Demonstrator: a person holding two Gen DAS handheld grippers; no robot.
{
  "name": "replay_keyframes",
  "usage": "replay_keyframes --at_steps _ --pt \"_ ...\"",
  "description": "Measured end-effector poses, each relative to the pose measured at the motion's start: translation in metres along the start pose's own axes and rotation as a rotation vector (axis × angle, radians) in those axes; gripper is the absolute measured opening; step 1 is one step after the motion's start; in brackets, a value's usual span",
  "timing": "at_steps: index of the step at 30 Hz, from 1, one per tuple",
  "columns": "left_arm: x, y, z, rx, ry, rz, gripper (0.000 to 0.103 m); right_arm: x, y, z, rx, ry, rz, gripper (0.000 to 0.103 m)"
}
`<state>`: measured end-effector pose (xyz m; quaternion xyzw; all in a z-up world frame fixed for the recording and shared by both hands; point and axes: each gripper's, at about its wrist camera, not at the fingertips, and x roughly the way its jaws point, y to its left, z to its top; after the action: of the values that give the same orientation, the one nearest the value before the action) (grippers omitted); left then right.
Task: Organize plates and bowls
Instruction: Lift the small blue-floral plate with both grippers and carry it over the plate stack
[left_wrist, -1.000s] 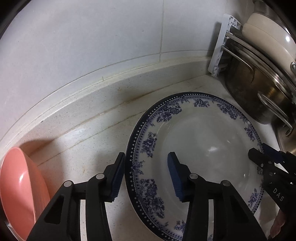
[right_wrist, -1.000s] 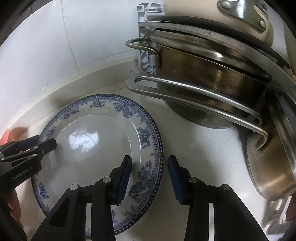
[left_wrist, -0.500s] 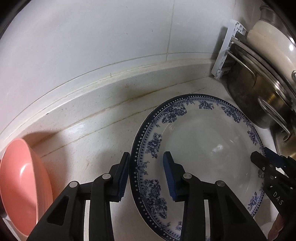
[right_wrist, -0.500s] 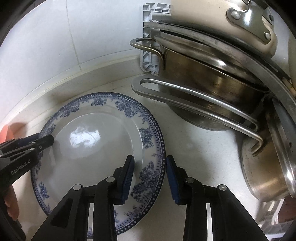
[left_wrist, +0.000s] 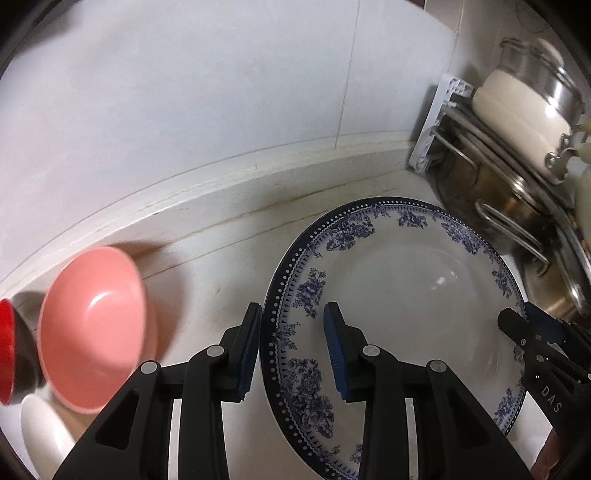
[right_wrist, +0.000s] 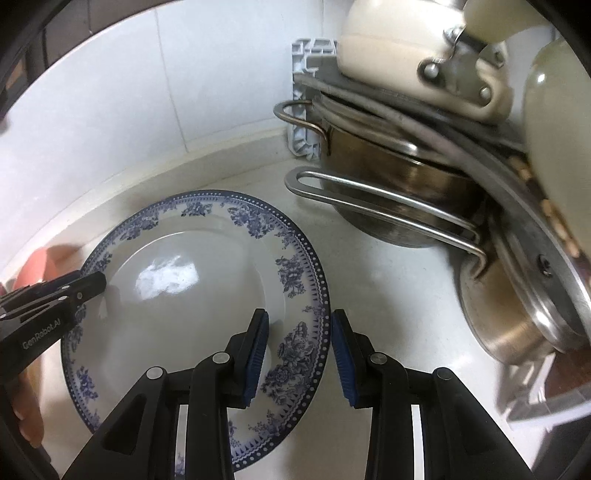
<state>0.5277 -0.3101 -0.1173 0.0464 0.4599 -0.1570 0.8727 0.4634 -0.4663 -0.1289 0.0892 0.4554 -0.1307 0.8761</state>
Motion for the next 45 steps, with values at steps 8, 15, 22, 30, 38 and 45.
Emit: replay_keyframes --at_steps 8,15,22,30,38,45 --pt "-0.042 0.014 -0.019 -0.033 -0.030 0.004 0.033 -0.037 0.011 -0.012 -0.012 -0.025 0.007 0.036" --pt "-0.090 0.038 -0.040 -0.070 -0.068 0.018 0.033 -0.074 0.024 -0.024 -0.040 -0.046 0.023 0.036" --pt "-0.133 0.081 -0.062 -0.101 -0.097 0.041 0.033 -0.112 0.049 -0.044 -0.072 -0.067 0.047 0.036" --pt "-0.185 0.133 -0.103 -0.170 -0.135 0.102 0.033 -0.159 0.093 -0.071 -0.154 -0.090 0.088 0.036" --pt "-0.230 0.182 -0.151 -0.250 -0.153 0.183 0.033 -0.194 0.144 -0.100 -0.240 -0.099 0.164 0.036" --pt "-0.263 0.219 -0.193 -0.327 -0.161 0.252 0.033 -0.214 0.192 -0.126 -0.327 -0.094 0.247 0.036"
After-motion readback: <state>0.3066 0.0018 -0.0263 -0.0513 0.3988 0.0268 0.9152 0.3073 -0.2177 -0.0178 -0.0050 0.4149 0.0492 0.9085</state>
